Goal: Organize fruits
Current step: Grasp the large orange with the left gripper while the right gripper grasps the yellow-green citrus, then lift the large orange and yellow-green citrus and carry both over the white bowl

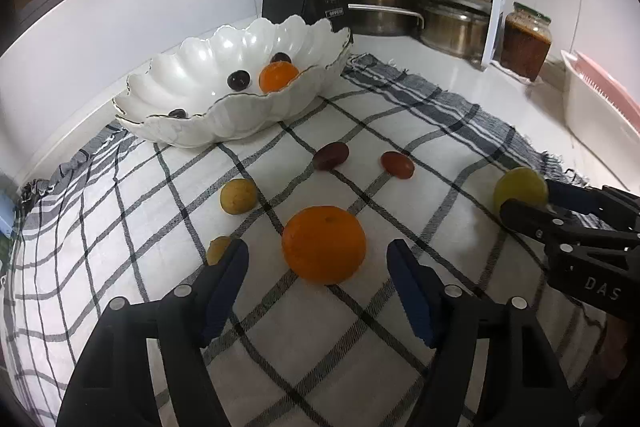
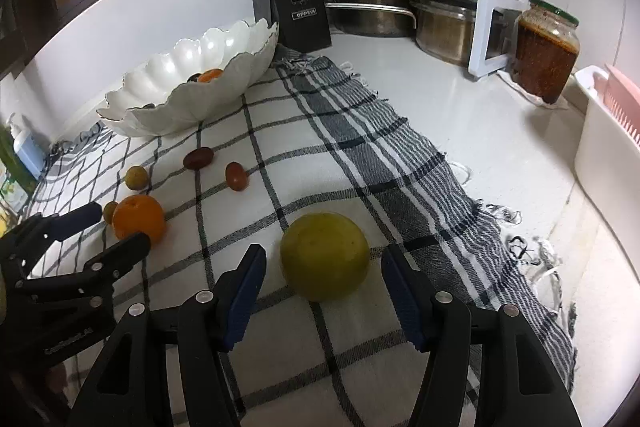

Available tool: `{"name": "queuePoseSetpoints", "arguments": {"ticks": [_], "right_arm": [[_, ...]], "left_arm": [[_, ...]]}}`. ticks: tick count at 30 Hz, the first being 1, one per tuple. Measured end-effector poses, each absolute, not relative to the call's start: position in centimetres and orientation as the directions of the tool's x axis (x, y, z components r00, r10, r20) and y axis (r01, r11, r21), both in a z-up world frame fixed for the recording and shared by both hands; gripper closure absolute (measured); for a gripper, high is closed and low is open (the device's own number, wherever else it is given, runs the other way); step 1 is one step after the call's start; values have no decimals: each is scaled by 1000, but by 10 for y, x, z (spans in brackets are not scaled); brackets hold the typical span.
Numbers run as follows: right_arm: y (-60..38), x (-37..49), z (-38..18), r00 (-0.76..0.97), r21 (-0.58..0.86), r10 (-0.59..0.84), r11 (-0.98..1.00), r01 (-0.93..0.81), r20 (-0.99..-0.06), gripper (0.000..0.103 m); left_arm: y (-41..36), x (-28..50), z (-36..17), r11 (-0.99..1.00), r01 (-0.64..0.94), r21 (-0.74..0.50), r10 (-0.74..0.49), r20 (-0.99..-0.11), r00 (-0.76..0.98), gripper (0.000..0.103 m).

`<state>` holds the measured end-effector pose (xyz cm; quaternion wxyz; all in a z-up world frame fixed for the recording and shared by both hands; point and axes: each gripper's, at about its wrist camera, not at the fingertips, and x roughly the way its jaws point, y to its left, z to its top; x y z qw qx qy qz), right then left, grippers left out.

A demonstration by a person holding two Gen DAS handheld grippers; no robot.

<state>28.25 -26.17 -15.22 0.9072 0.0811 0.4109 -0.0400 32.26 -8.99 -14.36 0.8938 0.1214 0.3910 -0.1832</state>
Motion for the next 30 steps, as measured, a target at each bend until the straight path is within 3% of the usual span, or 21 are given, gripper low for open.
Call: {"name": "queuePoseSetpoints", "arguments": {"ticks": [5,9,17,30], "right_arm": [[-263,287,-157,649,117,1,984,136,-761,42],[-265,289,-159,646,118,4,984,133,-763,49],[-263,294,-160,646,118,16,986,114,-763,53],[-257,288,-147,680,122,20,987,101,-733,53]], "left_arm": [[-97,329,-150,901,428,73,-231,-754,615,36],[-99,334,-152,902,426,70,-230,-758,611,39],[-103,341,-158,902,424,79,-215,-771,600,57],[-95,335,-143,905,425,22,-263,-757,598,58]]}}
